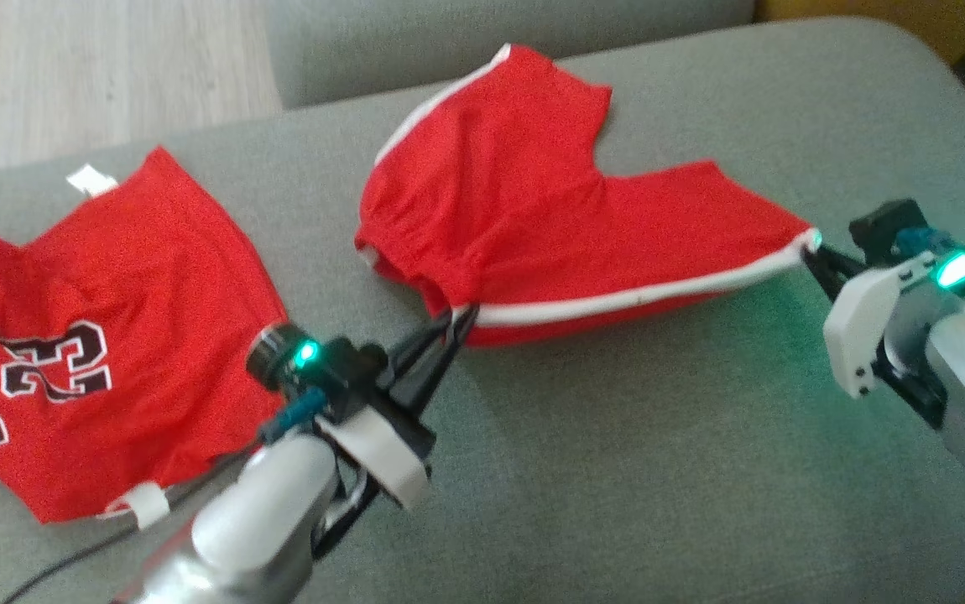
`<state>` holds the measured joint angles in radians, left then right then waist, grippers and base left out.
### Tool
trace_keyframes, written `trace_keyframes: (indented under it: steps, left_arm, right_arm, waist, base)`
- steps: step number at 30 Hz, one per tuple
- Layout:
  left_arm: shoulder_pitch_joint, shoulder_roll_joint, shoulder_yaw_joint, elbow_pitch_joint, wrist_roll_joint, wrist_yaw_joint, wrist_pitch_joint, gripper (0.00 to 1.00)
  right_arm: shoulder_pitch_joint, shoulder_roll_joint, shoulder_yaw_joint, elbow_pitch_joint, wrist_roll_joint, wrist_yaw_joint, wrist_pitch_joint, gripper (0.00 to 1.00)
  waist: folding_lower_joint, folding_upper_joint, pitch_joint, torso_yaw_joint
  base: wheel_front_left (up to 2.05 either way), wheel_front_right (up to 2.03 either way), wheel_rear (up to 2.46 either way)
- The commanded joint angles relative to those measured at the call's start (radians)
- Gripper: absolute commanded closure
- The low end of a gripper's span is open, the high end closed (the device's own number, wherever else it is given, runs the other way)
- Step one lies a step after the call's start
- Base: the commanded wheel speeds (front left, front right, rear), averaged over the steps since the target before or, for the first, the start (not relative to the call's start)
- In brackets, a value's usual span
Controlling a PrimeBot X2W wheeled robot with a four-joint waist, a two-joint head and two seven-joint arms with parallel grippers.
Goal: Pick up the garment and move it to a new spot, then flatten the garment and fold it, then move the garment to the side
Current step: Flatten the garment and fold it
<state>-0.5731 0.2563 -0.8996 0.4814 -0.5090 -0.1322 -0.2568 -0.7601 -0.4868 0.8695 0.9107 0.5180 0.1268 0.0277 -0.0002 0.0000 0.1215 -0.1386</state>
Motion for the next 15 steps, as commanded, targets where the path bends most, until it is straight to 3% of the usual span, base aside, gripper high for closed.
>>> trace_keyframes:
  steps: [1, 7, 15]
  left_arm:
    - [0.005, 0.025, 0.025, -0.031, -0.006, 0.002, -0.005, 1.0]
    - [0.085, 0.017, 0.001, -0.042, 0.003, 0.002, -0.005, 1.0]
    - [0.16, -0.001, 0.002, -0.085, 0.009, 0.003, -0.005, 1.0]
  right_arm:
    - [0.023, -0.065, 0.043, -0.068, 0.056, 0.004, 0.034, 1.0]
    - [0.077, -0.157, 0.091, -0.167, 0.16, 0.004, 0.095, 1.0]
    - [0.152, -0.257, 0.035, -0.285, 0.247, 0.004, 0.059, 1.0]
  waist:
    - [0.0002, 0.0, -0.054, -0.01]
    - [0.0002, 0.0, -0.101, -0.022]
    - [0.0002, 0.0, -0.118, -0.025]
  base:
    - [0.0, 0.0, 0.0]
    - [0.0, 0.0, 0.0]
    - [0.0, 0.0, 0.0]
